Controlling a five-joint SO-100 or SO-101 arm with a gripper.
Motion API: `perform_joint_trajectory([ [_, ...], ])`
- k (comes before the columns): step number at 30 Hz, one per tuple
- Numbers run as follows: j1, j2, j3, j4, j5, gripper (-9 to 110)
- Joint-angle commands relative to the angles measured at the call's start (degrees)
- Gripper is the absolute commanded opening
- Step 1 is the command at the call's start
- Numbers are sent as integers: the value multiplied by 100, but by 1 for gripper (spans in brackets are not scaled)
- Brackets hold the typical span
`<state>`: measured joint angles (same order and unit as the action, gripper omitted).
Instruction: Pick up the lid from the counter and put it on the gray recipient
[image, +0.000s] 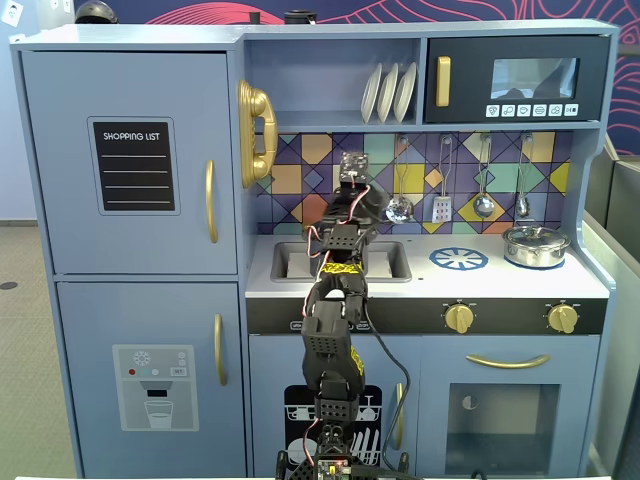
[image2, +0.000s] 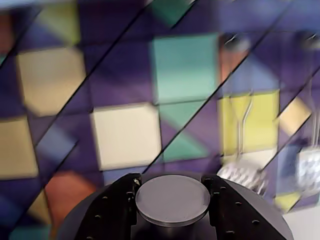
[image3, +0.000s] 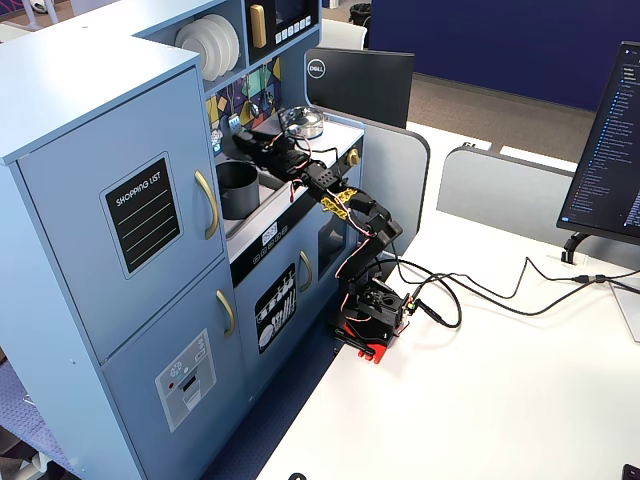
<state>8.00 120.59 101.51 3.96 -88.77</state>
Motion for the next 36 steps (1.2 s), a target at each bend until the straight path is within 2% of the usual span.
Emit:
perform_joint_trajectory([
  [1,-211,220,9,-264,-97,0],
  [36,-642,-123,800,-800,-158,0],
])
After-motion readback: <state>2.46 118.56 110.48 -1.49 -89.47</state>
